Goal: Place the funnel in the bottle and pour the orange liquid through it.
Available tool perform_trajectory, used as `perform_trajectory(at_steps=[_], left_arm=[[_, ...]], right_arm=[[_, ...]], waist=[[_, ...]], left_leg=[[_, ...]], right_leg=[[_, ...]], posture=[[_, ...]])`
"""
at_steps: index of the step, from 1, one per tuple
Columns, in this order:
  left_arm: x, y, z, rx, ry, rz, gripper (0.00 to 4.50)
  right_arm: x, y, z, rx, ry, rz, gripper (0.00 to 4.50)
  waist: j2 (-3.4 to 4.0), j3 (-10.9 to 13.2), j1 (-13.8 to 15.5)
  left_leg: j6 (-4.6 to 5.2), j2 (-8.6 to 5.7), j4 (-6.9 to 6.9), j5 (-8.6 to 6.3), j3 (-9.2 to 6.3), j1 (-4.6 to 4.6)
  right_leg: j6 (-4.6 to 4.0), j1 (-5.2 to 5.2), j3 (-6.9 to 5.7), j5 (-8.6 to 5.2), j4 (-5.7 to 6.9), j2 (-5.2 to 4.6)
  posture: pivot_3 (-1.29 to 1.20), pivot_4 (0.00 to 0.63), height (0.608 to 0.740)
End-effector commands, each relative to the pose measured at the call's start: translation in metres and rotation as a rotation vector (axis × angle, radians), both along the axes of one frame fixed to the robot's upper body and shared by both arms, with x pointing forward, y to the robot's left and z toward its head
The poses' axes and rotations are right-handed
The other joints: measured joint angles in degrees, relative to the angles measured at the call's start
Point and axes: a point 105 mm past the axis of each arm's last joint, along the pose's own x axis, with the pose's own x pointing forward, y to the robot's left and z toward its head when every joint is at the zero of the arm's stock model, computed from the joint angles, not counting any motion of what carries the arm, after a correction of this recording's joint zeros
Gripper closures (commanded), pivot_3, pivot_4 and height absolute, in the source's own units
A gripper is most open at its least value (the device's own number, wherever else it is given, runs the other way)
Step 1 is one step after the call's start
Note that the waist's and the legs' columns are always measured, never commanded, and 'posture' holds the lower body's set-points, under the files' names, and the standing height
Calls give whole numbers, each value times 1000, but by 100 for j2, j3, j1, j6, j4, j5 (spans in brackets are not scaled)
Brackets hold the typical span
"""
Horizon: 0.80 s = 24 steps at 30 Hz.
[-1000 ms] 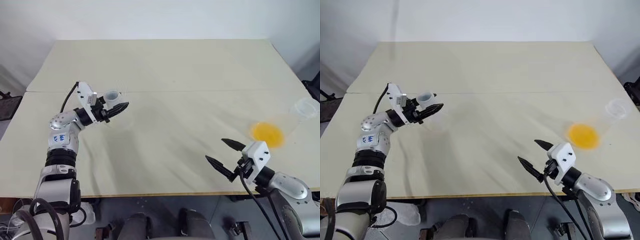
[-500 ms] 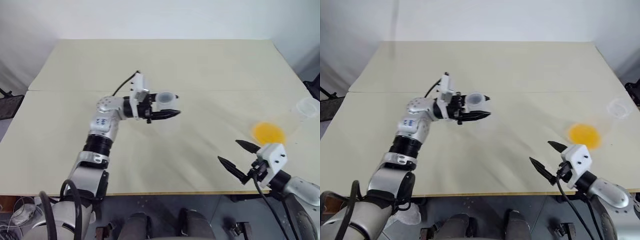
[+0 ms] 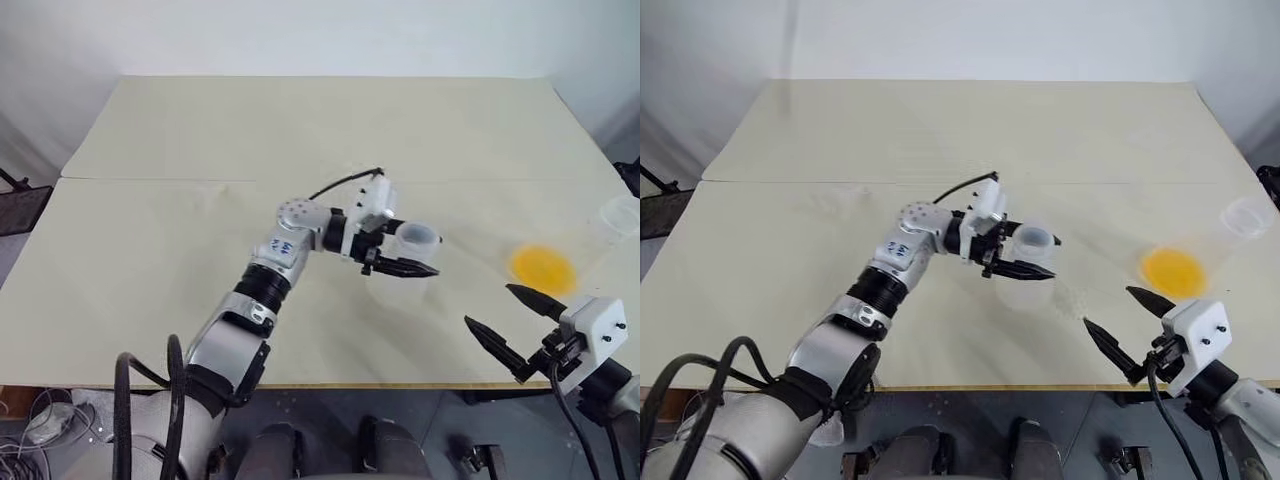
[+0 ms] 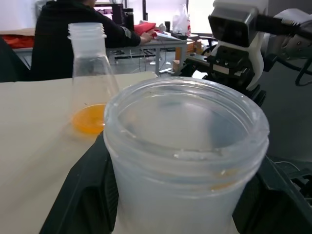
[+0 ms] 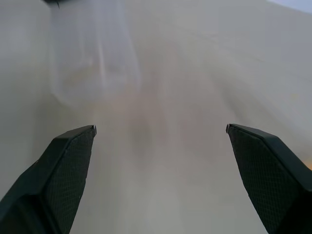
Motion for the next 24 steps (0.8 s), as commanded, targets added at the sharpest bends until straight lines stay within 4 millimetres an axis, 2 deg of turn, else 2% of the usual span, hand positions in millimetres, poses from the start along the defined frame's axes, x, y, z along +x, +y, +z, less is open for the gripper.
perform_trajectory(at_steps=[1,9,10,11,12,15,24], left_arm=[[-4,-11,13,-16,-62,-15,2089],[-5,-17,4,18,-24,-21,2089],[-5,-17,3,24,-24,-14,1382],[-5,-18,1,34,-24,-10,1253],[-6,-19,1,36,-19,-9,860],[-7,-19,1,35,-9,-13,44],[-2,-15,4,23,6,24,16]], right_arm=[[-6,5,9,-2,-38,-20,0],[-13,5,9,-3,-36,-52,0],[-13,5,9,-3,-36,-53,0],[-13,5,10,-4,-37,-55,0],[-13,5,10,-5,-39,-57,0],[-12,5,12,-9,-44,-61,0],[-13,3,11,-15,-44,-58,0]], waist=[[0,0,26],[0,0,37],[0,0,37],[0,0,37],[0,0,37],[0,0,36],[0,0,36]], left_leg=[[1,0,2,1,2,-6],[8,-3,4,2,8,-6],[8,-3,4,2,8,-6],[8,-3,3,1,8,-6],[8,-3,3,1,8,-6],[9,-3,4,1,8,-6],[10,-3,4,1,9,-6]], right_leg=[[0,-8,1,0,4,0],[0,-9,7,1,5,-3],[0,-9,7,1,5,-3],[0,-9,6,1,5,-3],[0,-9,6,1,5,-3],[0,-9,6,1,5,-3],[0,-9,7,1,6,-3]], posture=[[0,150,740],[0,150,740],[0,150,740],[0,150,740],[0,150,740],[0,150,740],[0,150,740]])
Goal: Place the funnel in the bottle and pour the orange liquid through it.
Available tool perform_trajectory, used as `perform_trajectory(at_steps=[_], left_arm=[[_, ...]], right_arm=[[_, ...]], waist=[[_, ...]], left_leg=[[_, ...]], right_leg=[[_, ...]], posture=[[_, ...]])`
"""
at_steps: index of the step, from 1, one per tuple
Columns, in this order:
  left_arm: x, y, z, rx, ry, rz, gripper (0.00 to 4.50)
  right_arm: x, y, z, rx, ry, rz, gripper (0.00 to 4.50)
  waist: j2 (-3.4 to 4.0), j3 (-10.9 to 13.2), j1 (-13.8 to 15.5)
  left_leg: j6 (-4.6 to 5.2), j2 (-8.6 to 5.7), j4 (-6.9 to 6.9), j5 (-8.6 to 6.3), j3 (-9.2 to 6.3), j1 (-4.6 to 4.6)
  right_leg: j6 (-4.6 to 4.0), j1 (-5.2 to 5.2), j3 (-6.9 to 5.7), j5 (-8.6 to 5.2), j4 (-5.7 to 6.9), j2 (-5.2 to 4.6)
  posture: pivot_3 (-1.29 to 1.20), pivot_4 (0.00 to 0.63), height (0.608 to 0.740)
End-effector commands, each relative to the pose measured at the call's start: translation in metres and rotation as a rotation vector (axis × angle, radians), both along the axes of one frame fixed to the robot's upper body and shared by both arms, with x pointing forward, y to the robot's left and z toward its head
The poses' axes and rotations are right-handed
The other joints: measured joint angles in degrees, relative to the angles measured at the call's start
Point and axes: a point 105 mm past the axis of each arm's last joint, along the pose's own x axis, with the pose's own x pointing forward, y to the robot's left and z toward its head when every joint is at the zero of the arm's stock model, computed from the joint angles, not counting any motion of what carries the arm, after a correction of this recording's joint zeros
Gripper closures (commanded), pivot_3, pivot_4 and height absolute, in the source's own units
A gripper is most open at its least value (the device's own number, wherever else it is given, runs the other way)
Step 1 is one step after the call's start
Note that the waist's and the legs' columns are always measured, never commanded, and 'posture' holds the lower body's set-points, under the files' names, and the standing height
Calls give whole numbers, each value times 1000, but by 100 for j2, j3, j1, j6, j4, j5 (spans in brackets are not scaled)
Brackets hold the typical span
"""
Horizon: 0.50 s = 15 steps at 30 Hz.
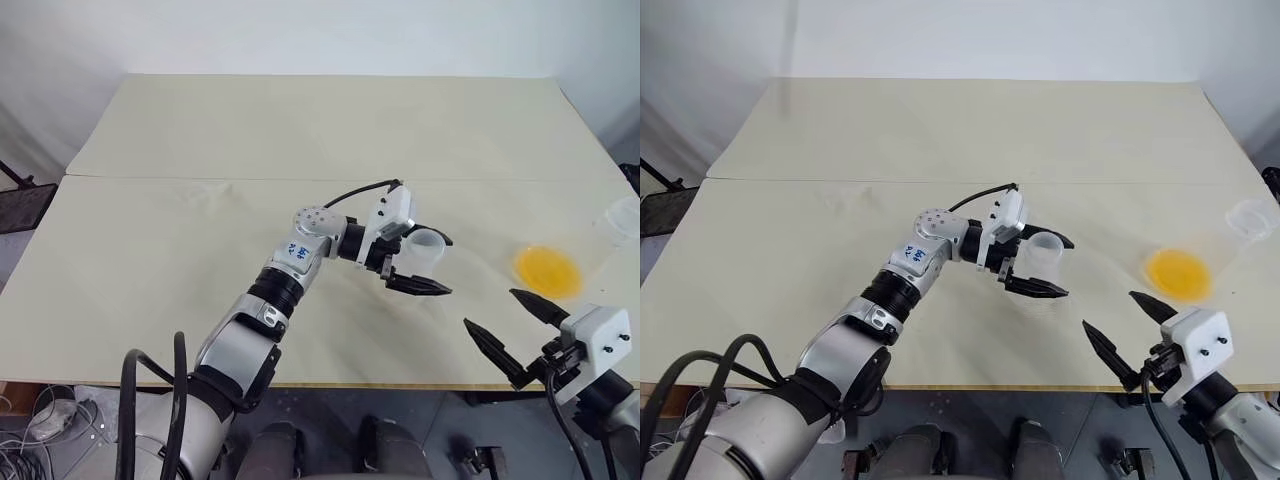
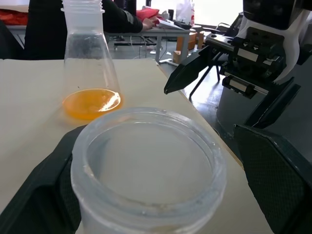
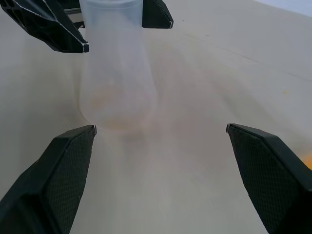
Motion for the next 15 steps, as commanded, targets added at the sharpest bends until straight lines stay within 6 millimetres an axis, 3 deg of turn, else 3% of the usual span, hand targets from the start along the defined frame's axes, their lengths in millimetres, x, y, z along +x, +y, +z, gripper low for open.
perform_trajectory(at_steps=[1,12,15], left_arm=[[-1,-1,15,-34,-43,-2,16],[15,23,24,-30,-37,65,16],[23,38,24,20,-49,98,16]], right_arm=[[-3,0,12,-23,-45,3,0],[-3,-4,14,-43,-46,15,0],[-2,-5,15,-50,-45,23,0]], waist=[[0,0,-1],[1,0,-2],[1,0,-6]], left_leg=[[0,0,0,0,0,0],[0,0,1,0,1,1],[0,-1,2,0,2,1]], right_leg=[[0,0,0,0,0,0],[0,-1,1,0,4,0],[1,-1,1,0,5,-1]], posture=[[0,150,740],[0,150,740],[0,150,740]])
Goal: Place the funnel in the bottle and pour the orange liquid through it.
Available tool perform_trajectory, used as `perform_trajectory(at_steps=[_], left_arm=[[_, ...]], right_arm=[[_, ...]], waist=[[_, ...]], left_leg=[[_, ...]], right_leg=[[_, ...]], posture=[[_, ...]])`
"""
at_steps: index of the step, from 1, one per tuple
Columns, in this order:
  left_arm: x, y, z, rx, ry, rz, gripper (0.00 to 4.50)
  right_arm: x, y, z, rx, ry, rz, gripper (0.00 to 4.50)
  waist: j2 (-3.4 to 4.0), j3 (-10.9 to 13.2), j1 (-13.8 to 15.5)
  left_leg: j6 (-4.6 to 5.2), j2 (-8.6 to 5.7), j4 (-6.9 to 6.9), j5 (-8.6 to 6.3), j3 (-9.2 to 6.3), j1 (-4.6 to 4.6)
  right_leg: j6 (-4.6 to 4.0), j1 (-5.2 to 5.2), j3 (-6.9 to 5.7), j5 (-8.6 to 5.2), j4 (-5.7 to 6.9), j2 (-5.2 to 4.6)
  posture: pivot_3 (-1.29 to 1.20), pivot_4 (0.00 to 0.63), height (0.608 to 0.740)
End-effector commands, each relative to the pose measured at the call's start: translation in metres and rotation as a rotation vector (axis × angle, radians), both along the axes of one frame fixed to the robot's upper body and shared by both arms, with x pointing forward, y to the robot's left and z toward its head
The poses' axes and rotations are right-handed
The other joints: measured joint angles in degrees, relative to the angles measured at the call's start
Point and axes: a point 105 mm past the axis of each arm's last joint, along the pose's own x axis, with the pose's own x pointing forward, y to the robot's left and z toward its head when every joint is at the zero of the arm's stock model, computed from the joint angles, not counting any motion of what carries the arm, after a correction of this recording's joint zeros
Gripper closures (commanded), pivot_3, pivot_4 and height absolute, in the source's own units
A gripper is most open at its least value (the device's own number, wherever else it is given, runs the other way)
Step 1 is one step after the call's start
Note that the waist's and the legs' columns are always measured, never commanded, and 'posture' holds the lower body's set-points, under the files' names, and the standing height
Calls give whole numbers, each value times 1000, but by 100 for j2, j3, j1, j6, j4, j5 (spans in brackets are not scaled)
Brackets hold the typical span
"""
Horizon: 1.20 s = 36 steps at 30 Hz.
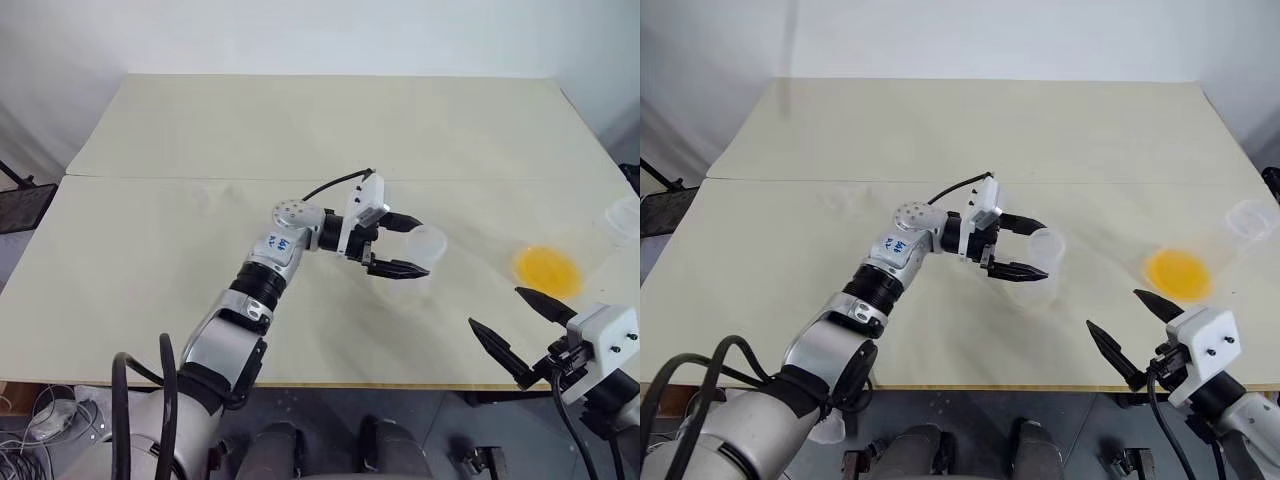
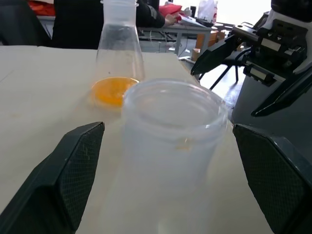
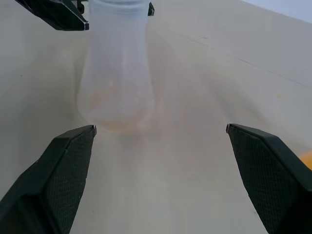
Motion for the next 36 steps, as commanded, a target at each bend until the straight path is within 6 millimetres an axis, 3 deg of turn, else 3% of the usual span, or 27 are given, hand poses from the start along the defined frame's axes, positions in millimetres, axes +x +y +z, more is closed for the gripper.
perform_trajectory(at_steps=[1,7,13,19,22,25,27,31,36], left_arm=[[2,8,21,7,-66,-7,16],[18,30,33,31,-95,77,16],[38,67,52,9,-122,253,16],[47,121,63,-51,-161,450,16],[50,157,65,-107,-182,596,16],[49,214,55,-137,-217,821,16],[41,241,45,-151,-208,921,16],[21,283,25,-212,-196,1096,16],[-1,321,4,-213,-175,1241,16]], right_arm=[[-1,-3,11,-24,-37,6,0],[1,-6,11,-27,-29,15,0],[4,-10,11,-34,-23,28,0],[11,-10,10,-31,-17,54,0],[12,-10,9,-26,-11,68,0],[15,-9,5,-17,2,88,0],[16,-7,5,-5,5,100,0],[16,0,6,15,9,140,0],[14,6,15,20,-6,197,0]], waist=[[0,0,-3],[0,0,-1],[0,0,-21],[1,-1,-37],[1,-1,-47],[1,-1,-82],[0,-1,-132],[-2,-2,-141],[-7,-4,-130]], left_leg=[[0,0,0,0,0,0],[0,-1,3,0,1,2],[0,1,3,0,1,6],[-1,1,4,0,1,8],[-2,3,4,0,-2,11],[-3,3,5,-1,-3,16],[-6,3,3,-2,-6,21],[-7,3,7,-3,-17,21],[-8,2,12,-4,-24,21]], right_leg=[[0,0,0,0,1,0],[0,-1,1,0,8,0],[1,-2,1,0,19,0],[2,-6,5,1,29,-2],[2,-8,5,1,41,-3],[2,-7,6,1,51,-7],[2,-7,7,1,57,-8],[3,-5,3,2,64,-15],[6,1,4,3,62,-16]], posture=[[0,150,740],[0,150,740],[0,150,740],[0,150,740],[0,150,740],[0,150,740],[0,150,740],[0,150,740],[0,150,740]])
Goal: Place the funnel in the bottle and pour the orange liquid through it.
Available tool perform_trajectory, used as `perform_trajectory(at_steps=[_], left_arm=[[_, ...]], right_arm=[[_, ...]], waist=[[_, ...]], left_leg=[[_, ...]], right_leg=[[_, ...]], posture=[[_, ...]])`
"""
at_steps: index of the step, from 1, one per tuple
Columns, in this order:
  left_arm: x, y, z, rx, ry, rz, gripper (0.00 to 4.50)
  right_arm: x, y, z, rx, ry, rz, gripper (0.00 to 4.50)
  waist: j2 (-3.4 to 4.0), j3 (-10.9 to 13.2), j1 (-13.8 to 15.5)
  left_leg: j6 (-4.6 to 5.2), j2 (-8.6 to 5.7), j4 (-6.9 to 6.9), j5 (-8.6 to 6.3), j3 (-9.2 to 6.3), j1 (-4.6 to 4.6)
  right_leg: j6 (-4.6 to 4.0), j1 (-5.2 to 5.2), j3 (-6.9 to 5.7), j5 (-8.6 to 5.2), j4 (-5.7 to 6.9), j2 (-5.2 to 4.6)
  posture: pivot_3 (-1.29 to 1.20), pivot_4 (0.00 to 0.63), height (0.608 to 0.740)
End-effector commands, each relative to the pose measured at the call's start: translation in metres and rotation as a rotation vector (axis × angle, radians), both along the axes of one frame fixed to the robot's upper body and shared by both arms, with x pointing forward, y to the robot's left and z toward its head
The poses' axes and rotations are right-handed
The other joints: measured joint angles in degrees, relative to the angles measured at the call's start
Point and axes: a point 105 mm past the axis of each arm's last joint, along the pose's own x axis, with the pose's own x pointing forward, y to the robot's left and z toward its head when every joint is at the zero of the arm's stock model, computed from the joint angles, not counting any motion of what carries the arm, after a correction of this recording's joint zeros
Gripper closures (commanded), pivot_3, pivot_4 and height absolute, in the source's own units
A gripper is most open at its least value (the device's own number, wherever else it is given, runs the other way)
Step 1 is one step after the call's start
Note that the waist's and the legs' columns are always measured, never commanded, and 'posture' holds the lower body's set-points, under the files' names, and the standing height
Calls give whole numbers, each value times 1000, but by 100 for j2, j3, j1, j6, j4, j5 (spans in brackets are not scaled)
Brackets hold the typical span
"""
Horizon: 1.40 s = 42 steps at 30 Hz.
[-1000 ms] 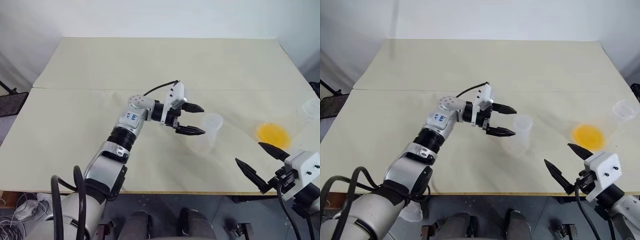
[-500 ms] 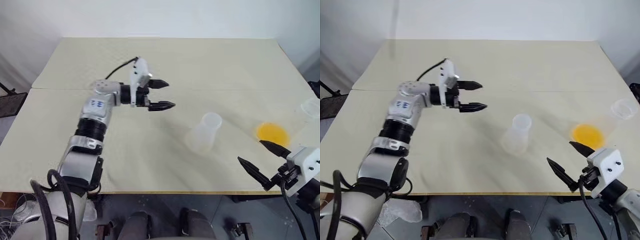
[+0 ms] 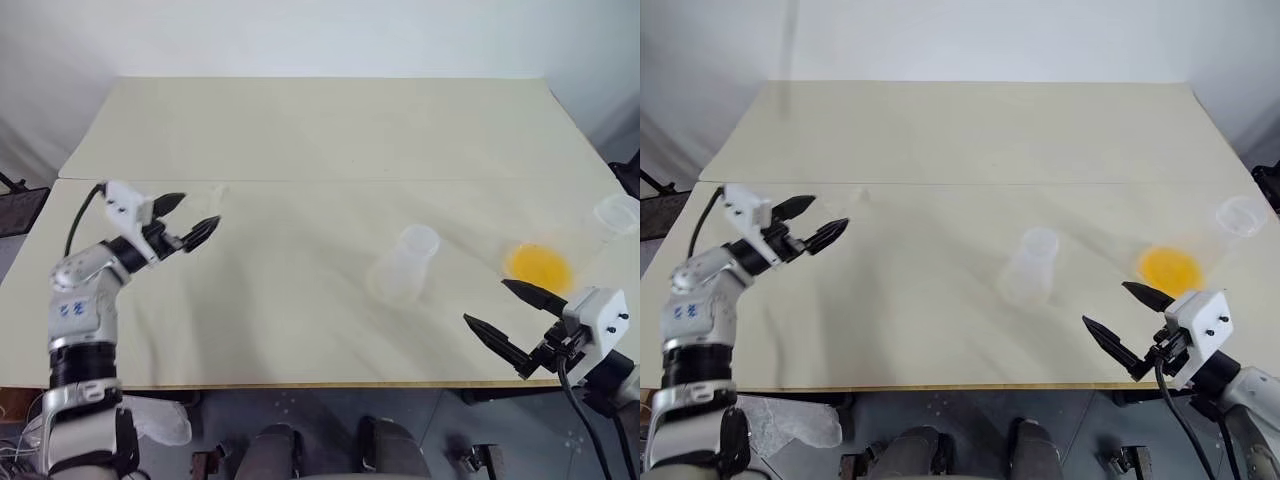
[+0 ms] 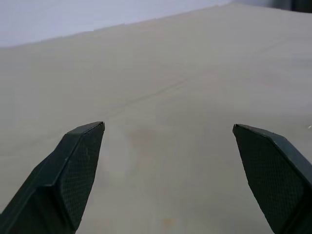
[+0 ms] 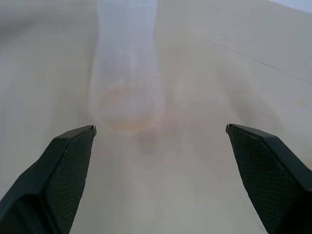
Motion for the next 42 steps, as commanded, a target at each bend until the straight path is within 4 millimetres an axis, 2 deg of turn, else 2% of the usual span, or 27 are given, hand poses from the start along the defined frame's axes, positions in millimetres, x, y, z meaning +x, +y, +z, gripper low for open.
perform_trajectory(at_steps=[1,4,8,11,16,18,21,25,29,38,42], left_arm=[[-14,23,16,4,-73,85,16],[-23,33,7,8,-42,123,16],[-20,34,4,-5,-30,150,16],[-7,26,-4,-19,4,148,16],[16,-5,-11,0,22,58,16],[23,-10,-12,5,19,48,16],[36,-10,-13,3,9,76,16],[64,-7,-12,25,15,167,16],[74,-4,-10,41,14,198,16],[94,-17,-5,57,56,227,16],[98,-18,-5,49,90,246,896]], right_arm=[[-3,8,16,-1,-41,58,0],[-2,10,20,-7,-48,70,0],[0,10,22,-10,-52,73,0],[1,11,23,-14,-57,77,0],[1,12,30,-27,-74,75,0],[0,11,31,-31,-78,71,0],[0,11,32,-35,-81,63,0],[-9,9,34,-46,-85,28,0],[-15,8,34,-50,-84,7,0],[-17,10,33,-46,-90,-13,0],[-19,10,32,-48,-90,-26,0]], waist=[[-1,-1,-3],[-3,-2,-14],[-4,-2,5],[-5,-3,12],[-6,-4,16],[-9,-5,11],[-11,-6,-11],[-16,-8,30],[-23,-12,41],[-39,-10,41],[-39,-10,30]], left_leg=[[0,0,0,0,-2,0],[-2,0,0,-1,0,2],[-3,0,0,-2,0,3],[-3,-1,0,-2,1,3],[-3,-3,0,-2,7,3],[-3,-5,0,-2,10,2],[-3,-3,-2,-2,11,2],[-2,-4,-1,-1,12,1],[2,-9,-4,-3,22,2],[6,-12,-4,-5,27,0],[7,-12,-5,-5,27,-1]], right_leg=[[0,0,-1,0,1,0],[0,0,1,0,1,0],[0,1,0,0,2,-2],[0,1,1,0,3,-2],[0,-2,0,0,5,0],[0,-2,0,0,5,0],[0,-5,0,0,6,3],[0,-5,-3,0,7,5],[11,-6,3,6,2,1],[16,-8,2,9,-2,1],[19,-10,3,10,-3,1]], posture=[[0,150,740],[0,150,740],[0,150,740],[0,150,740],[0,150,740],[0,150,740],[0,150,740],[0,150,740],[0,150,740],[0,150,740],[0,150,740]])
